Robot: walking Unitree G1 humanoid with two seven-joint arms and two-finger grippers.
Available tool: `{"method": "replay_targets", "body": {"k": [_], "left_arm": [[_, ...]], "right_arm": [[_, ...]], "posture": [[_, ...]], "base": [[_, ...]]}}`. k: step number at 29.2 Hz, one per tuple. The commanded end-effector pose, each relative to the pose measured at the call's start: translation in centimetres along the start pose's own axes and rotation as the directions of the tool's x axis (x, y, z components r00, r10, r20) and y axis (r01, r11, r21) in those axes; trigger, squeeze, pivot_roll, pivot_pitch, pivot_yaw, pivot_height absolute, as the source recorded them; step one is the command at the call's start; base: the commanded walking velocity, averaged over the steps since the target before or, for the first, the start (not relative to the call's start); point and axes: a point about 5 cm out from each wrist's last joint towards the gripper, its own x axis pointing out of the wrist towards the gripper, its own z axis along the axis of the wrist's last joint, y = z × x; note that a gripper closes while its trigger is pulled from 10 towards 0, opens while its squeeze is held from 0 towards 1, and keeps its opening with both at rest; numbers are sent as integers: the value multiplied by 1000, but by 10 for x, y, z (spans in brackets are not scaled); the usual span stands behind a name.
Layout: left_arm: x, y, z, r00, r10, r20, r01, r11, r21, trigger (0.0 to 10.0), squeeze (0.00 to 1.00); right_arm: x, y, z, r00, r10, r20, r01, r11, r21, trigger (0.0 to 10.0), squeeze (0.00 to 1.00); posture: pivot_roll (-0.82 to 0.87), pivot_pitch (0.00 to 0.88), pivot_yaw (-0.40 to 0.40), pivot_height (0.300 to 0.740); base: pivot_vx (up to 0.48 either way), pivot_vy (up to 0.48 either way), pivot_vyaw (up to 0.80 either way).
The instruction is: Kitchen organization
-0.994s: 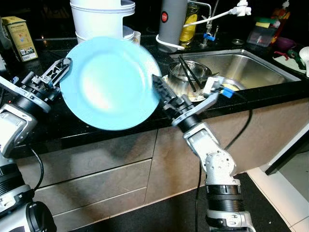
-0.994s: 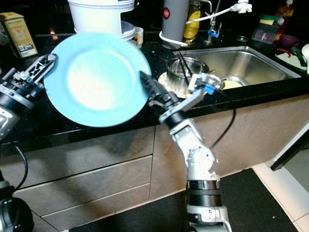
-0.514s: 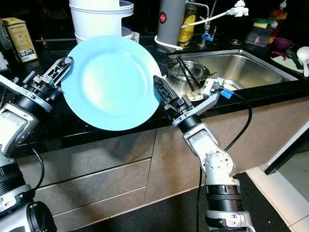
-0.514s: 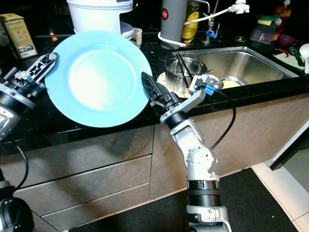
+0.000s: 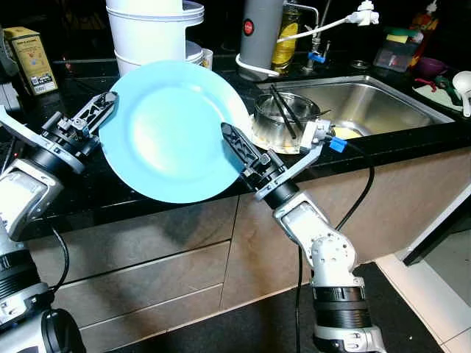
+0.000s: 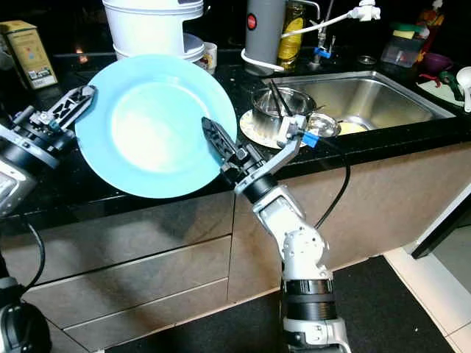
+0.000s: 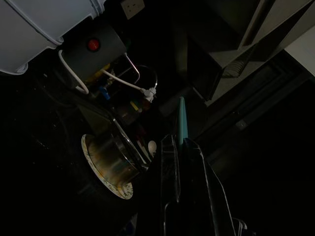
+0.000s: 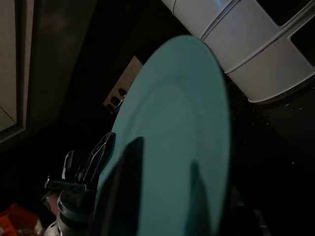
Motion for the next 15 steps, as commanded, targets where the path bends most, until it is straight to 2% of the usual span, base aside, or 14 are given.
{"method": "replay_targets", "body": {"k": [1, 15], "left_arm": [[-2, 2, -5, 1000, 1, -15, -1, 1000, -17, 0, 0], [-2, 5, -8, 999, 24, -35, -24, 1000, -5, 0, 0]], "right_arm": [[1, 6, -6, 999, 34, 5, -34, 999, 38, 0, 0], [-2, 7, -2, 998, 48, 29, -50, 996, 71, 0, 0]], "posture": [[9, 118, -54, 740], [7, 123, -52, 740]], "base": [[0, 0, 0], [0, 0, 0]]}}
